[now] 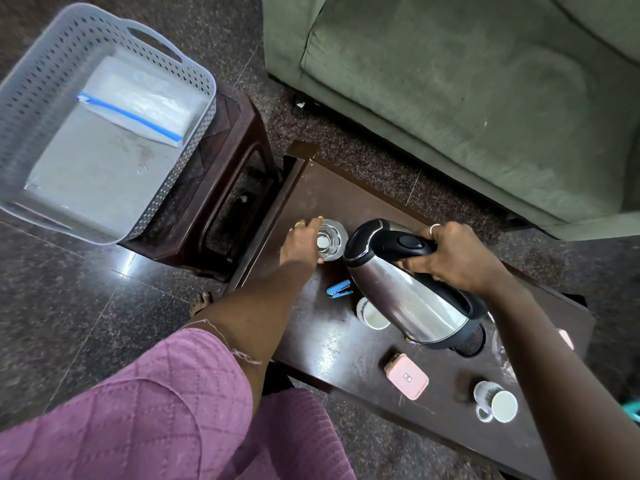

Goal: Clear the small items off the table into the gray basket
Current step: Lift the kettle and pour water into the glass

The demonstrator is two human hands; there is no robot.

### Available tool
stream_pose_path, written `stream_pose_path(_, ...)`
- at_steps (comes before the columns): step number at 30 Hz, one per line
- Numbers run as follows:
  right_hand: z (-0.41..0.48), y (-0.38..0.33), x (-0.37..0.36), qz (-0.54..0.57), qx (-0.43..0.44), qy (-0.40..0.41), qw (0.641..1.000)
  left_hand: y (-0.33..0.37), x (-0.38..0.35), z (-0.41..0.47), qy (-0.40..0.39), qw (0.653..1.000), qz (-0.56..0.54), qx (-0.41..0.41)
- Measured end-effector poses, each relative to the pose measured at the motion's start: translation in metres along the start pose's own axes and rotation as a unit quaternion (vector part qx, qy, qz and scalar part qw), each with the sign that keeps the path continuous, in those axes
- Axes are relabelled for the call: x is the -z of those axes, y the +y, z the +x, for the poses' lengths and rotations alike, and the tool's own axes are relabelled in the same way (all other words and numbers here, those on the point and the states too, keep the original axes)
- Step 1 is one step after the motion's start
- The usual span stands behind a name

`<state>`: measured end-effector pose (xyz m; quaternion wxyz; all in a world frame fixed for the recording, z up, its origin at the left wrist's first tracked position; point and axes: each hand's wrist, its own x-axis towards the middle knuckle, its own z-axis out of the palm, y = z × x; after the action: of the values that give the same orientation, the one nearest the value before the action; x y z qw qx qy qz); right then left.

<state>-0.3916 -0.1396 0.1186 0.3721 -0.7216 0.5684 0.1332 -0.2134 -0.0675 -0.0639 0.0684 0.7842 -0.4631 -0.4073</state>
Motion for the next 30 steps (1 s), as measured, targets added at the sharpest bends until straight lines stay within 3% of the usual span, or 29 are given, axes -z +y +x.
stream_pose_path(30, 0.0014, -0.002, -0.0008, -0.01, -0.008, -0.004, 1.0, 0.0021, 0.0044, -0.0042, -0.01, 1.0, -0.014, -0.005)
